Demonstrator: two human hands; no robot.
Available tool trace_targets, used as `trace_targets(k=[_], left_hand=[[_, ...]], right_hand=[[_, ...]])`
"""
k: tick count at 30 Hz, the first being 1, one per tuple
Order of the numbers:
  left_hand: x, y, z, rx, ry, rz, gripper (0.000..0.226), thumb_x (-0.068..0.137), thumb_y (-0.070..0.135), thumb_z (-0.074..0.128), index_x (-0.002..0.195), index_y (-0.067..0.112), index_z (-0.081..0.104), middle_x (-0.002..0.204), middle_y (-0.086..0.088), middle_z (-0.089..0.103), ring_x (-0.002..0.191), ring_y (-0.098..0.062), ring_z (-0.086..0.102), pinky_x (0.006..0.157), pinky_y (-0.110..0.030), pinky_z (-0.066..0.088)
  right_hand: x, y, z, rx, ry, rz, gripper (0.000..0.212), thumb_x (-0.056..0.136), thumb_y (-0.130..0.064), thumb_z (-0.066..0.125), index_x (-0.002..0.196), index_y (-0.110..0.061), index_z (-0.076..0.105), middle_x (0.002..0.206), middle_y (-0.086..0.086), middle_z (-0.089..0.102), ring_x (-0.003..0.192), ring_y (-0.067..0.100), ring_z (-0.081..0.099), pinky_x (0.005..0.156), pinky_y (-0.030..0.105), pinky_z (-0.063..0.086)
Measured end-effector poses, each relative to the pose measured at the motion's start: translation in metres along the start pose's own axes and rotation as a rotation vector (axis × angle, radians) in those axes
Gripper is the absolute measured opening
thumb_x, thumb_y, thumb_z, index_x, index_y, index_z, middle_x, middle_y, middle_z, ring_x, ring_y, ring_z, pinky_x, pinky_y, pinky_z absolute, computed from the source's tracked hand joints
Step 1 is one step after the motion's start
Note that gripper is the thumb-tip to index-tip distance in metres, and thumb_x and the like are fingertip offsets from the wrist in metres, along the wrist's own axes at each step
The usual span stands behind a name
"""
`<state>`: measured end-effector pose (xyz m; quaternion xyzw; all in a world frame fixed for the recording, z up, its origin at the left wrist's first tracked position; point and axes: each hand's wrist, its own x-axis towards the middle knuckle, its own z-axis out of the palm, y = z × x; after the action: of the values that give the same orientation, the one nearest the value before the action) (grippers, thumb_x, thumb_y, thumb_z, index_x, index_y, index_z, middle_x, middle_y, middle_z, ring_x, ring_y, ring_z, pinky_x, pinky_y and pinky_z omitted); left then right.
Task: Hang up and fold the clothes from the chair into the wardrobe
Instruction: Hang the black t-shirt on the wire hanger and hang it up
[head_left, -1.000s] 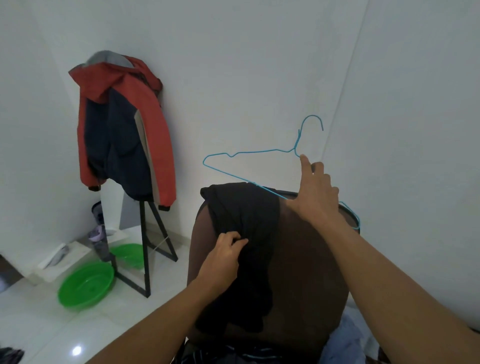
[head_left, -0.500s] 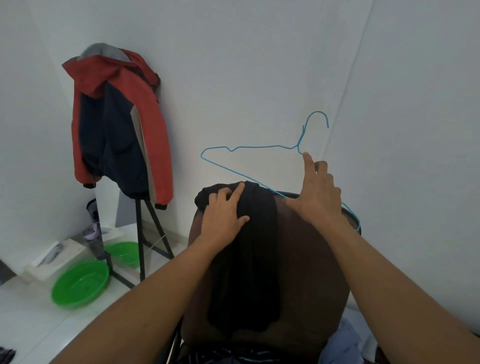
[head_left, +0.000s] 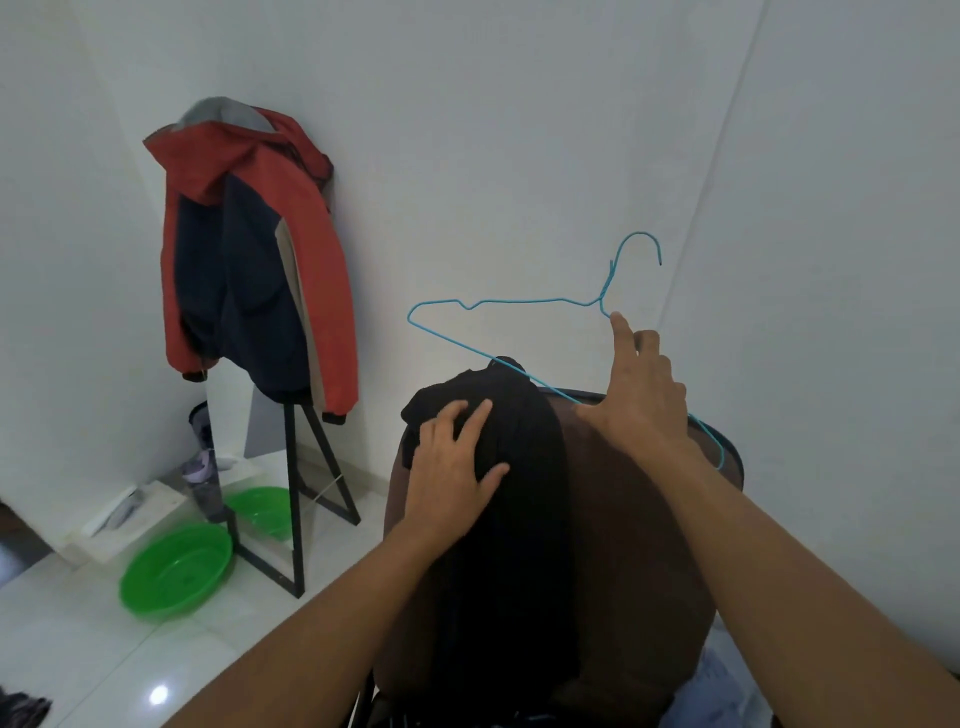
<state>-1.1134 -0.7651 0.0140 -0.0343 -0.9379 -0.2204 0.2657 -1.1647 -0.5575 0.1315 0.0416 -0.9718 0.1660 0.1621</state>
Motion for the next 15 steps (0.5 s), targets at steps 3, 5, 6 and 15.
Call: trace_targets(k=[3,5,6,15], left_hand=[[0.025,0.001,0.002,-0.011,-0.113,-0.058,0.07,0.088,0.027,0.071,0.15,0.028,0.038,0.144,-0.004,0.037,0.128,-0.024,0.039,0.106,-0.037,0.043],[0.024,0.0,0.004,-0.133,-0.109,-0.063,0.059,0.09,0.01,0.067,0.144,0.02,0.049,0.137,-0.002,0.043,0.123,-0.02,0.048,0.107,-0.033,0.044],[0.019,0.0,0.004,-0.178,-0.104,-0.057,0.055,0.089,0.006,0.066,0.142,0.017,0.053,0.133,-0.001,0.045,0.12,-0.017,0.051,0.107,-0.032,0.045],[-0.003,-0.013,0.003,-0.13,-0.011,-0.01,0.062,0.09,0.044,0.065,0.146,0.024,0.045,0.151,-0.003,0.039,0.134,-0.021,0.036,0.109,-0.038,0.037]], right_hand=[[-0.001,-0.001,0.001,0.004,0.002,0.0,0.117,0.067,-0.059,0.081,0.154,-0.029,0.009,0.142,0.006,0.033,0.119,0.033,0.048,0.091,0.053,0.046],[-0.002,0.001,0.001,-0.001,0.005,-0.004,0.116,0.068,-0.056,0.083,0.153,-0.03,0.009,0.142,0.007,0.033,0.119,0.033,0.048,0.091,0.054,0.046],[-0.003,0.003,0.001,-0.003,0.009,-0.005,0.116,0.068,-0.055,0.083,0.153,-0.029,0.009,0.142,0.007,0.033,0.119,0.033,0.048,0.091,0.054,0.046],[-0.001,0.007,0.001,0.002,0.017,-0.009,0.118,0.067,-0.05,0.086,0.154,-0.029,0.009,0.142,0.006,0.033,0.119,0.033,0.048,0.091,0.054,0.047]])
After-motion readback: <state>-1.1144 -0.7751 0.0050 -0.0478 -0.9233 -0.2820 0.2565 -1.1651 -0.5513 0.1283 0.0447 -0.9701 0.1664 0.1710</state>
